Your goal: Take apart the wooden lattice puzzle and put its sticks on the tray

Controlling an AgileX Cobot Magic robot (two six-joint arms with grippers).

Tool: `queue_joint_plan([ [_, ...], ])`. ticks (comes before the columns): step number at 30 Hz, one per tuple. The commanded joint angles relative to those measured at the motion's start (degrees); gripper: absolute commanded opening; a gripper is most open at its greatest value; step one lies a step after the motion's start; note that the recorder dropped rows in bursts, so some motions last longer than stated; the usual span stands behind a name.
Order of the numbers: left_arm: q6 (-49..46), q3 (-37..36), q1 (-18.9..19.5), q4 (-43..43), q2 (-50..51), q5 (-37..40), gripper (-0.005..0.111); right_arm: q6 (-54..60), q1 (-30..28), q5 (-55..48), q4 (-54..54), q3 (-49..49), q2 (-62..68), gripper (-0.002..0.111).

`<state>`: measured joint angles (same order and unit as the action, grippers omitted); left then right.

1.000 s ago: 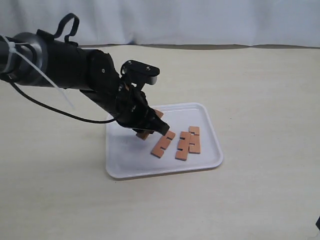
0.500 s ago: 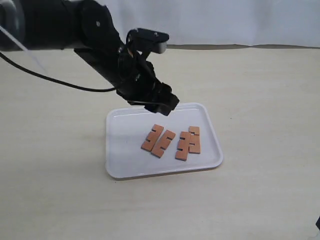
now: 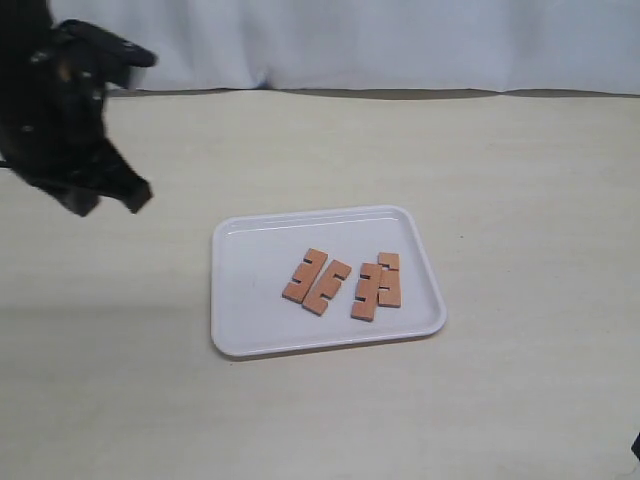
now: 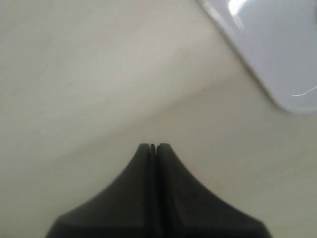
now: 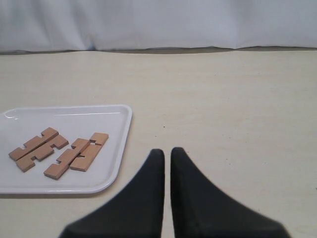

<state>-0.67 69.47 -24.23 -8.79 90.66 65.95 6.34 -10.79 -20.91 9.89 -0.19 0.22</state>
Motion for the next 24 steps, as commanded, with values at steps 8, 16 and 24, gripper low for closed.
queue_joint_plan([
  [8, 4.07, -16.24, 21.25, -0.36, -32.49, -20.75, 0.000, 0.11, -0.42, 0.05, 0.20, 0.19, -0.22, 0.005],
  [16, 5.61, -32.84, 20.83, 2.45, -58.06, -42.89, 0.000, 0.11, -0.42, 0.05, 0.20, 0.19, -0.22, 0.005],
  [24, 6.50, -40.41, 20.83, 2.93, -80.99, -49.73, 0.000, 0.11, -0.42, 0.05, 0.20, 0.19, -0.22, 0.005],
])
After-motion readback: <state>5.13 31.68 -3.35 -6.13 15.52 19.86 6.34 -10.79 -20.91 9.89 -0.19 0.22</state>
